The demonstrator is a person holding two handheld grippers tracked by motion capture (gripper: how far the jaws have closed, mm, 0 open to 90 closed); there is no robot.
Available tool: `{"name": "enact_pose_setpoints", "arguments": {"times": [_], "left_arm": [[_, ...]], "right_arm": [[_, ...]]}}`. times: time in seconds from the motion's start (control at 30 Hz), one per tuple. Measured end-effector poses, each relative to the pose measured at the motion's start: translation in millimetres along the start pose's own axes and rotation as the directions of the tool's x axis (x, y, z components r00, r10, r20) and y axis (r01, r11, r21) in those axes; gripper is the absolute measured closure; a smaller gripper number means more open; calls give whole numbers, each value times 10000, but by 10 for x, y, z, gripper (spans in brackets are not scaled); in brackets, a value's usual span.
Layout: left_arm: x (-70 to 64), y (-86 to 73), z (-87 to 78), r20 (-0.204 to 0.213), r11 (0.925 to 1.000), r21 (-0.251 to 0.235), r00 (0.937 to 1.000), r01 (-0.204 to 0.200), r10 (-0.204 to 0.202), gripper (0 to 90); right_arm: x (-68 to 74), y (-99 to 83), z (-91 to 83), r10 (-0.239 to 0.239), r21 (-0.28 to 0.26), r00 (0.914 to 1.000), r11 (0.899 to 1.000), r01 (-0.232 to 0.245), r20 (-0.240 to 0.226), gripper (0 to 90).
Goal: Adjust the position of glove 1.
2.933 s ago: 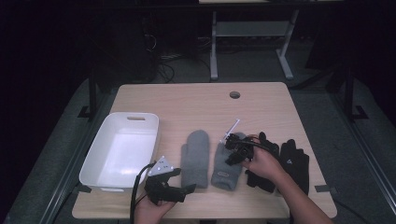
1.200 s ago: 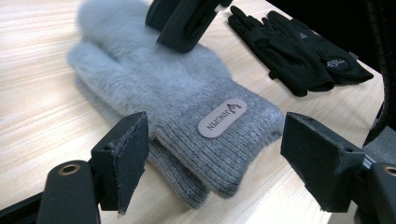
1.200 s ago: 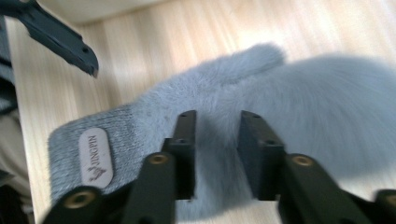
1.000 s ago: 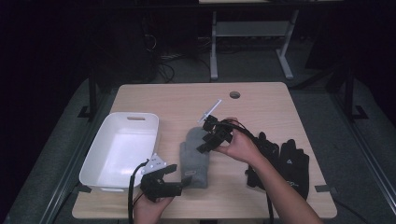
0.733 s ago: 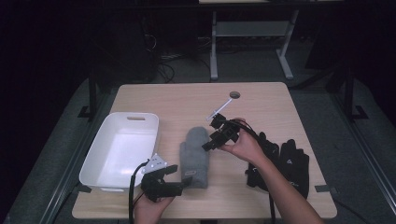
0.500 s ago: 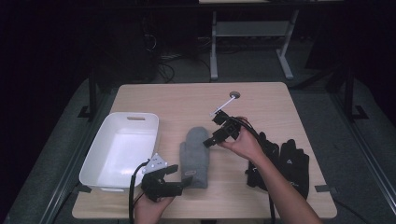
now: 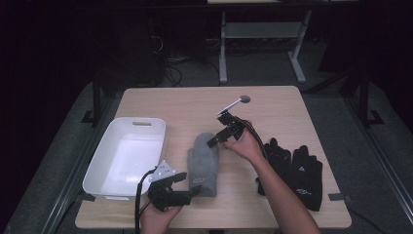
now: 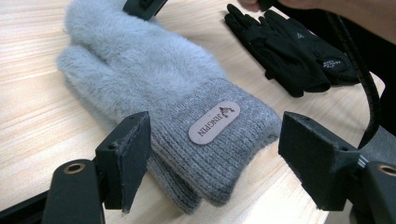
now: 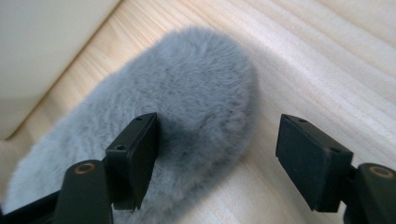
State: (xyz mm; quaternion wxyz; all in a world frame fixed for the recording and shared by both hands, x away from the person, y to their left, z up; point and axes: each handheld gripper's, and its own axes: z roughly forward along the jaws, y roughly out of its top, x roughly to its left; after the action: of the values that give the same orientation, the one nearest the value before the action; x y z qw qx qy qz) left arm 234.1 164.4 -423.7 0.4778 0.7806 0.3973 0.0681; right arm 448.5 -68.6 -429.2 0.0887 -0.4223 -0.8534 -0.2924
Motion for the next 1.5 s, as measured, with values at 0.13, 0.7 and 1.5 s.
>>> {"name": "enact_pose_setpoints", "arguments": {"times": [0.13, 0.7, 1.5], "left_arm": [[1, -7, 17, 73, 10000, 58, 10000, 37, -37, 253], [13, 2, -5, 16, 10000, 36, 10000, -38, 38, 253], [6, 66, 77, 413, 9984, 31, 9975, 567, -568, 250]], "right_arm": [[-8, -2, 96, -104, 270, 9998, 9996, 100, 171, 306], [-114, -82, 224, 604, 360, 9924, 9977, -568, -1071, 551], [-130, -355, -164, 1079, -278, 9777, 9930, -1147, -1804, 776]]}}
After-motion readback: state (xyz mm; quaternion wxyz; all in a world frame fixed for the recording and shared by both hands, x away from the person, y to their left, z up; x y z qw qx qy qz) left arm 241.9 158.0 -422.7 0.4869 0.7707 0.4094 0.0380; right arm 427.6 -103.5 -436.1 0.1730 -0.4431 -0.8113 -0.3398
